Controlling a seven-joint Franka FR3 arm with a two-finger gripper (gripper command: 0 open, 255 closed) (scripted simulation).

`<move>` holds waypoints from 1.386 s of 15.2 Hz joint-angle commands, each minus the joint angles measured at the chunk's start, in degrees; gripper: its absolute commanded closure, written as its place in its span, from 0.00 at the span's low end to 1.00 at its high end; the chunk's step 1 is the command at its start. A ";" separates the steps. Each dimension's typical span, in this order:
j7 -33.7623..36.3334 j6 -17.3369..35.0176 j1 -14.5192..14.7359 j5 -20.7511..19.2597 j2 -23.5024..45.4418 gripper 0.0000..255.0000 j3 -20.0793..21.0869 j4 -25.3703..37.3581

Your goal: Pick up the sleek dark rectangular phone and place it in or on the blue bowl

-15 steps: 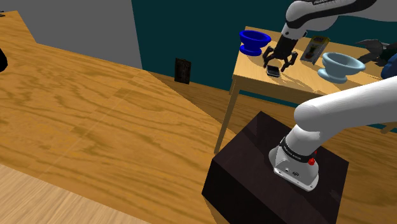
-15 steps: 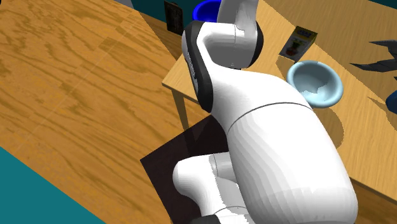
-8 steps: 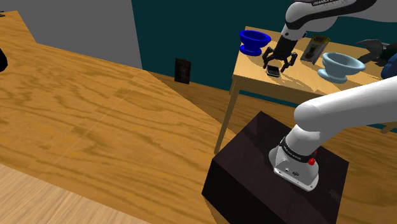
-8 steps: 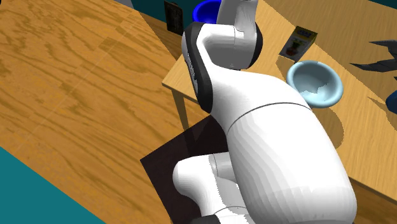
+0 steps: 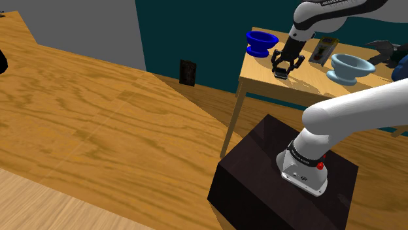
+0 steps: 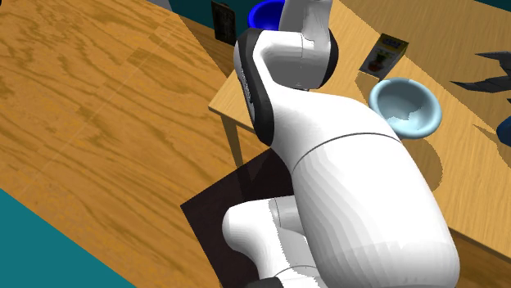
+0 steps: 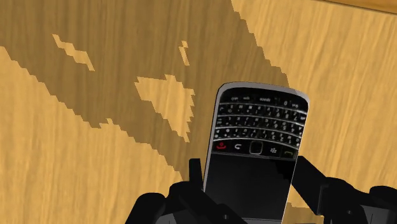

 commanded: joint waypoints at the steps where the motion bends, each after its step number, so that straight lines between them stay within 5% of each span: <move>1: 0.00 -0.07 0.03 0.05 0.03 1.00 0.02 -0.08; 21: 0.64 -15.18 0.42 0.78 -1.54 1.00 1.26 13.48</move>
